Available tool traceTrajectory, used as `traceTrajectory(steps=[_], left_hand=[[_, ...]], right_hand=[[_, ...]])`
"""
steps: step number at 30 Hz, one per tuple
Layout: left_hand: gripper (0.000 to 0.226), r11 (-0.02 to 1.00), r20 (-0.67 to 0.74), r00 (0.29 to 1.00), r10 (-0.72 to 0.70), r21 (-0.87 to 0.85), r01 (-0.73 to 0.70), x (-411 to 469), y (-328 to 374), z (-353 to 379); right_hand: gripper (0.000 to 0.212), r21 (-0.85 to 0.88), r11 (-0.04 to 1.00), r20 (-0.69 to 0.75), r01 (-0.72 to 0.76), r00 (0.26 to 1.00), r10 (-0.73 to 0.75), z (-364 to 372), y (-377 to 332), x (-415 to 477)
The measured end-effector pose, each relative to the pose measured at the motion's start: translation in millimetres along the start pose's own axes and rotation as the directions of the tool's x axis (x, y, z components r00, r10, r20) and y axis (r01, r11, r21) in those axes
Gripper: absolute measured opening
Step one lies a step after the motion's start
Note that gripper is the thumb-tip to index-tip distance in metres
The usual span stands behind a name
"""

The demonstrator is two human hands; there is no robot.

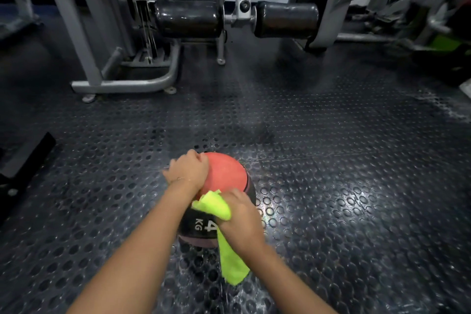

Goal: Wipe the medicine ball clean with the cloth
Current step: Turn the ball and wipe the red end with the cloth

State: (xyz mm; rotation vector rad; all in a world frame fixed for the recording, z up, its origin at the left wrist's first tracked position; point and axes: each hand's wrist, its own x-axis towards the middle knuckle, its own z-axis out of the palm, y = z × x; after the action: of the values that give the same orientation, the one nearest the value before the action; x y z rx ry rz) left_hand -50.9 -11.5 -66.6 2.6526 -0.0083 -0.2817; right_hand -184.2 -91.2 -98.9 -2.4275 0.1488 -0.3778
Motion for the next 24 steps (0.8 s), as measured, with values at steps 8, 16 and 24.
traceTrajectory(steps=[8, 16, 24], left_hand=[[0.044, 0.991, -0.062, 0.989, 0.133, -0.007, -0.134, -10.8, -25.1, 4.2], [0.052, 0.999, -0.055, 0.998, -0.014, 0.041, 0.016, -8.4, -26.5, 4.8], [0.047, 0.996, -0.071, 0.997, 0.016, -0.09, -0.022, -14.1, -57.2, -3.5]], right_hand=[[0.012, 0.686, 0.594, -0.186, -0.42, 0.689, 0.701, -71.8, 56.6, 10.0], [0.009, 0.389, 0.844, 0.01, -0.368, 0.918, 0.396, -9.4, 17.4, 17.8], [0.021, 0.257, 0.919, -0.02, -0.3, 0.949, 0.315, -3.1, -0.7, 26.7]])
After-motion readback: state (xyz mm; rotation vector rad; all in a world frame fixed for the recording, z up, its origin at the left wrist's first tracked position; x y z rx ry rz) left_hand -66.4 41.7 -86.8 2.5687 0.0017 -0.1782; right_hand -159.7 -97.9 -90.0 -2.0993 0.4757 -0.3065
